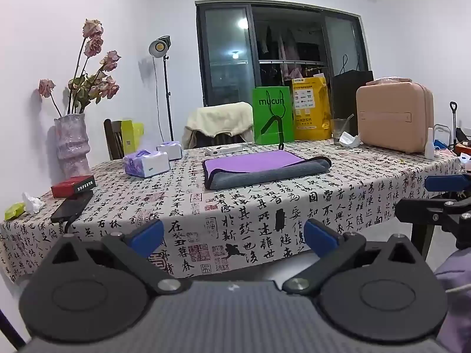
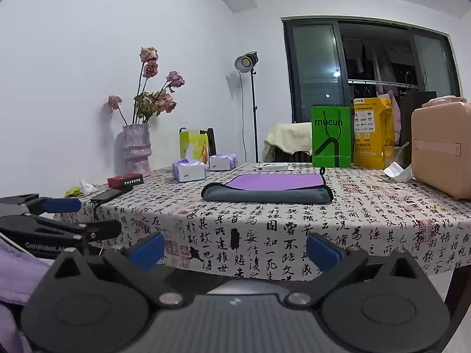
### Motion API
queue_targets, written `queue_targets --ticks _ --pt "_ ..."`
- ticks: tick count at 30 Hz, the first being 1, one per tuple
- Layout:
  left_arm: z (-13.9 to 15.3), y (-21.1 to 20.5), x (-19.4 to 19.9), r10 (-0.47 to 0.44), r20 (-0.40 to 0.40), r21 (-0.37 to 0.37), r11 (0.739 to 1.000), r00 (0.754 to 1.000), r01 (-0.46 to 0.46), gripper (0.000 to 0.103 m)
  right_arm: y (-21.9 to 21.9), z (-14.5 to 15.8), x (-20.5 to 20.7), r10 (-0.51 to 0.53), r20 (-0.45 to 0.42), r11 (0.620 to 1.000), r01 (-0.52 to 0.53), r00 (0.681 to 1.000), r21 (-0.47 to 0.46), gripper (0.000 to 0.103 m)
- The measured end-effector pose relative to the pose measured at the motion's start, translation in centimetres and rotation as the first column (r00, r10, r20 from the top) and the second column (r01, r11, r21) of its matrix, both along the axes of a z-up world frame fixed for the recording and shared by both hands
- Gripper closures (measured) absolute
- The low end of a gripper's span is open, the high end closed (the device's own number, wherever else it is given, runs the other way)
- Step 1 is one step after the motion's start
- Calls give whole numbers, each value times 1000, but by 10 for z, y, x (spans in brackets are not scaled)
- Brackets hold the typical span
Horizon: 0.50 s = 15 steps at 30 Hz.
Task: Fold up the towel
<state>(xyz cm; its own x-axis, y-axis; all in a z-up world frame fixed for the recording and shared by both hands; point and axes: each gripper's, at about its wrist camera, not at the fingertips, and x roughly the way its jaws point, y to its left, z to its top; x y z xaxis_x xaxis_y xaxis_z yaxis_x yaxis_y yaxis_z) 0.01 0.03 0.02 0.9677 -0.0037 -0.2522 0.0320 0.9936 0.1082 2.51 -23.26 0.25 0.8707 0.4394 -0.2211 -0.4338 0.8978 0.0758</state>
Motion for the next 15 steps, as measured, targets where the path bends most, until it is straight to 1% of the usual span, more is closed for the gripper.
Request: queue_targets --ticks 15 --pt "0 0 0 0 -1 3 1000 1000 0 0 -6 0 1 -15 -2 1000 15 1000 -8 0"
